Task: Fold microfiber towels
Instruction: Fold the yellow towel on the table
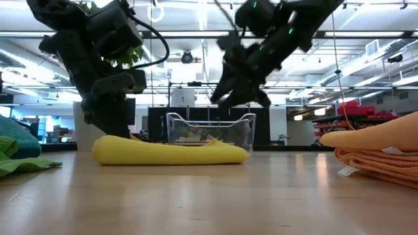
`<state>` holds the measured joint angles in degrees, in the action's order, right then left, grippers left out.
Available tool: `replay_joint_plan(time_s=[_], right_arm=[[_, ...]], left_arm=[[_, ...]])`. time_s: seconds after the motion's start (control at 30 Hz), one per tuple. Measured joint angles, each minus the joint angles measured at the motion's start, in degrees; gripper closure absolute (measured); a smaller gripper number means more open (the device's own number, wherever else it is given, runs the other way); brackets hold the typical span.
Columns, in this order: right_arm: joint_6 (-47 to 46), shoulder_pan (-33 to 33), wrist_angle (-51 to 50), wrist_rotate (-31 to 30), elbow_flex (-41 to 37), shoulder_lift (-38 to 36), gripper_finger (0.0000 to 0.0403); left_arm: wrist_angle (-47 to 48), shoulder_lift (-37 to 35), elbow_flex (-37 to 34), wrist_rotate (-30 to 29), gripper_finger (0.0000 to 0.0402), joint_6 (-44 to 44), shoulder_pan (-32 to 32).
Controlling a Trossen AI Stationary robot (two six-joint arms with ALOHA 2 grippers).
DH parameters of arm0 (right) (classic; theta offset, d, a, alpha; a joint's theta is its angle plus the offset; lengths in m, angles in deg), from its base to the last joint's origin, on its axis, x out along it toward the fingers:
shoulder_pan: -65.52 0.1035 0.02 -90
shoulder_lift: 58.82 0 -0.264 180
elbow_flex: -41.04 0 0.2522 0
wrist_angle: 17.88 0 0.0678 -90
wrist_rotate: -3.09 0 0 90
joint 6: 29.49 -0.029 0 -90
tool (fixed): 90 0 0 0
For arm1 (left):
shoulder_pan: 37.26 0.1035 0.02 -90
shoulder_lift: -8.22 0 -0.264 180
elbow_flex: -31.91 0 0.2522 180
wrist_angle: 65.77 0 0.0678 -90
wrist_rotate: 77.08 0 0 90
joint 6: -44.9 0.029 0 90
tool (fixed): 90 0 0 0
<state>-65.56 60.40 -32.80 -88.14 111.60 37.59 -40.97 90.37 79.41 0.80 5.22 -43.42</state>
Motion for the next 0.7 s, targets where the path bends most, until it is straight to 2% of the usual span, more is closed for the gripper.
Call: replay_joint_plan(time_s=[0.1, 0.3, 0.47, 0.7], right_arm=[[-2.3, 5.2, -1.5, -1.6, 0.1, -0.4, 0.0265], [-4.7, 12.7, -0.5, -4.9, 0.0, 5.4, 0.0388], [-6.2, 13.7, -0.2, -5.0, 0.0, 10.5, 0.0395], [-6.8, 13.7, 2.8, -5.2, 0.2, 14.0, 0.0396]], left_arm=[[-0.5, 0.0, 0.0, -0.6, 0.0396, -0.2, 0.0], [-1.0, -0.9, 0.0, -1.0, 0.039, -0.2, 0.0], [-0.7, -2.6, 0.0, -1.5, 0.0394, -0.2, 0.5], [2.4, -3.6, 0.0, -1.8, 0.0364, -0.6, 2.8]])
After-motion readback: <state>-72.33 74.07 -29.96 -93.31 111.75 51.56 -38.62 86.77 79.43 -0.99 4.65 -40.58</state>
